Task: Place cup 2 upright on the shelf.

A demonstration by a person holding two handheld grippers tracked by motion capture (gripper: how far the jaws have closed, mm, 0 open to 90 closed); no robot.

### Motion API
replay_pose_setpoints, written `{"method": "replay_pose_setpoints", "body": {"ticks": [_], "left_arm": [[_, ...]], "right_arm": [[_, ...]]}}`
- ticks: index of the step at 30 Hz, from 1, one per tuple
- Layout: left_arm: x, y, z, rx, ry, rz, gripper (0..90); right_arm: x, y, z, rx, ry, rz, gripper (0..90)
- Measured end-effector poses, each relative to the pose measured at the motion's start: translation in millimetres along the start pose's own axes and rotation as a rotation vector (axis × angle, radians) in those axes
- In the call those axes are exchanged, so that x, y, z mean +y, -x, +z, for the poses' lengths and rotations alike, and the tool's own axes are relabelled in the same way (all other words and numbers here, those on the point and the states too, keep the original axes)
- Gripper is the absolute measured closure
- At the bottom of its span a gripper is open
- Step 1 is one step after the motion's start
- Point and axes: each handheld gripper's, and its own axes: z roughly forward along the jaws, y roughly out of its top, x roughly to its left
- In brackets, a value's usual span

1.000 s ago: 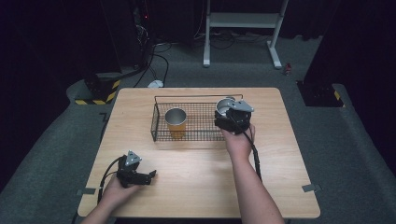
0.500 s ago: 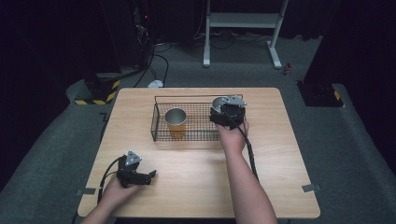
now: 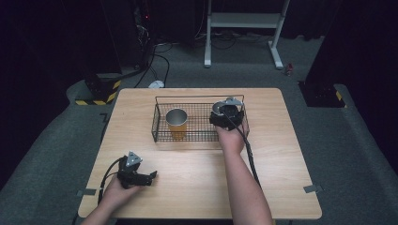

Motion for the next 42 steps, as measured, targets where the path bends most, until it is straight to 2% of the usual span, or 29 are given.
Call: {"method": "replay_pose_setpoints", "body": {"ticks": [13, 21, 25, 35, 38, 42], "left_arm": [[-0.5, -0.3, -0.9, 0.005, 0.001, 0.005, 1.5], [-0.5, -0.3, -0.9, 0.004, 0.001, 0.005, 1.5], [-0.5, -0.3, -0.9, 0.005, 0.001, 0.005, 1.5], [-0.5, -0.4, -0.9, 0.005, 0.001, 0.005, 1.5], [-0.5, -0.3, -0.9, 0.005, 0.001, 0.005, 1.5], [-0.5, -0.4, -0.9, 0.004, 0.0, 0.005, 1.5]], "right_arm": [[-9.5, -3.9, 16.5, -0.004, -0.102, -0.014, 18.3], [-15.7, -5.0, 22.6, -0.006, -0.123, -0.019, 18.2], [-15.7, -5.9, 24.2, -0.01, -0.127, -0.041, 18.2], [-13.1, -7.2, 27.1, -0.005, -0.133, -0.034, 18.2], [-13.0, -4.6, 28.8, 0.018, -0.164, -0.009, 18.1], [-12.8, -3.9, 29.2, 0.021, -0.184, -0.017, 18.2]]}}
